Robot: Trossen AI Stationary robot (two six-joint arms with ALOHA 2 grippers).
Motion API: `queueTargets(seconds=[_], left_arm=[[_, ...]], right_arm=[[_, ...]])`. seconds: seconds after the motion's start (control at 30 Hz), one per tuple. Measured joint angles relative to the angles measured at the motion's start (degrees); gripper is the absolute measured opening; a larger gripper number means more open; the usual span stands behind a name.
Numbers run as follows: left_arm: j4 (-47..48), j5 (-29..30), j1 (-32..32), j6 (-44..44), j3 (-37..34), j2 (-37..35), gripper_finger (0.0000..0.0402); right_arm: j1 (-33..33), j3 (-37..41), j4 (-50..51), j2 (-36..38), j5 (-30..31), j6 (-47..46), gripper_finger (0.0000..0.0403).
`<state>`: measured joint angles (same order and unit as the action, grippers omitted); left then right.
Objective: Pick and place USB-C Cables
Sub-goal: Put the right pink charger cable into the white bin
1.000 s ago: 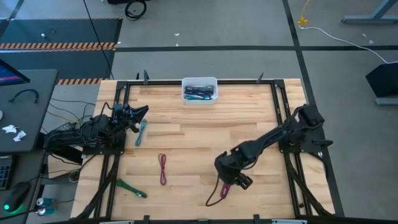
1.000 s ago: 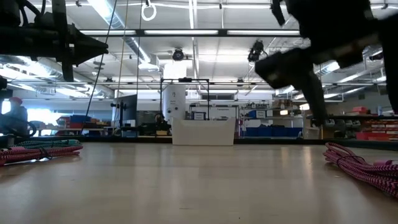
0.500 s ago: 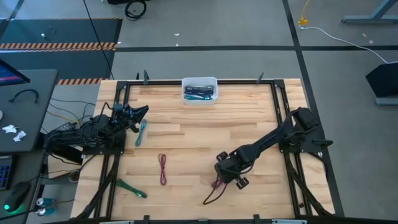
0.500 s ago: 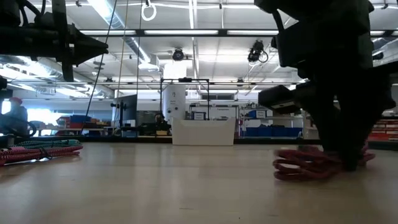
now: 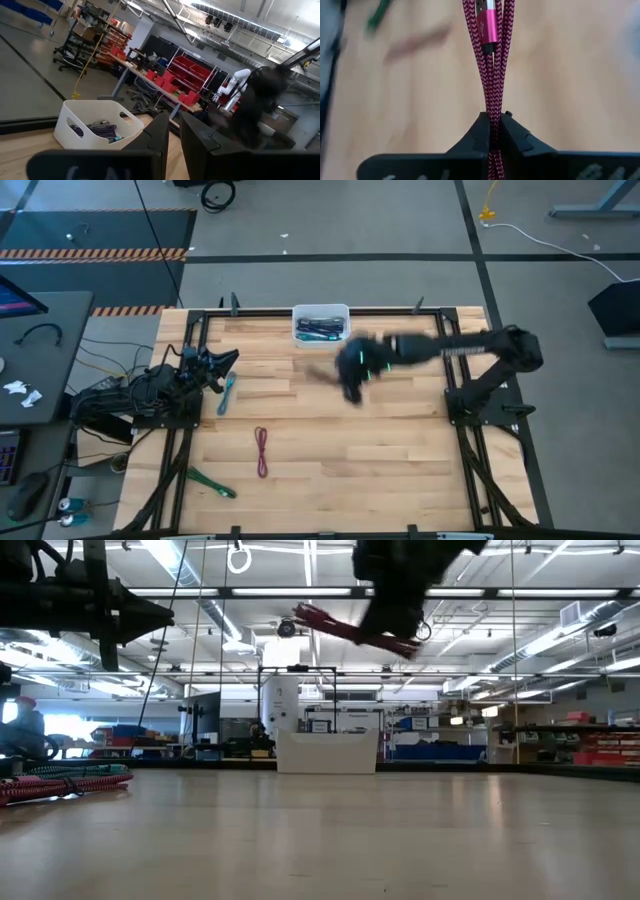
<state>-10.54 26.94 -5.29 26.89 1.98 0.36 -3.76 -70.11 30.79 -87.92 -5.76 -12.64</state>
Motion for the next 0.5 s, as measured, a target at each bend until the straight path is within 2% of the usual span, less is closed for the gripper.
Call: queueTargets(seconds=[0.1, 0.23, 0.37, 0.5], left_arm=[[0.0, 0.0, 0.0, 0.0, 0.0, 0.0, 0.005], [-0.1, 0.0, 0.0, 0.0, 0.0, 0.0, 0.005], [-0.2, 0.0, 0.0, 0.0, 0.0, 0.0, 0.0048], [-0.3, 0.0, 0.0, 0.0, 0.0, 0.0, 0.0046]], right_arm=[[-8.9, -6.9, -1.3, -2.8, 0.0, 7.5, 0.002], [-18.2, -18.9, -1.7, -12.3, -1.8, 19.0, 0.002], [-24.5, -28.9, -0.4, -24.5, -5.1, 26.6, 0.002], [-27.8, -36.9, 4.9, -32.7, -6.8, 29.5, 0.002]])
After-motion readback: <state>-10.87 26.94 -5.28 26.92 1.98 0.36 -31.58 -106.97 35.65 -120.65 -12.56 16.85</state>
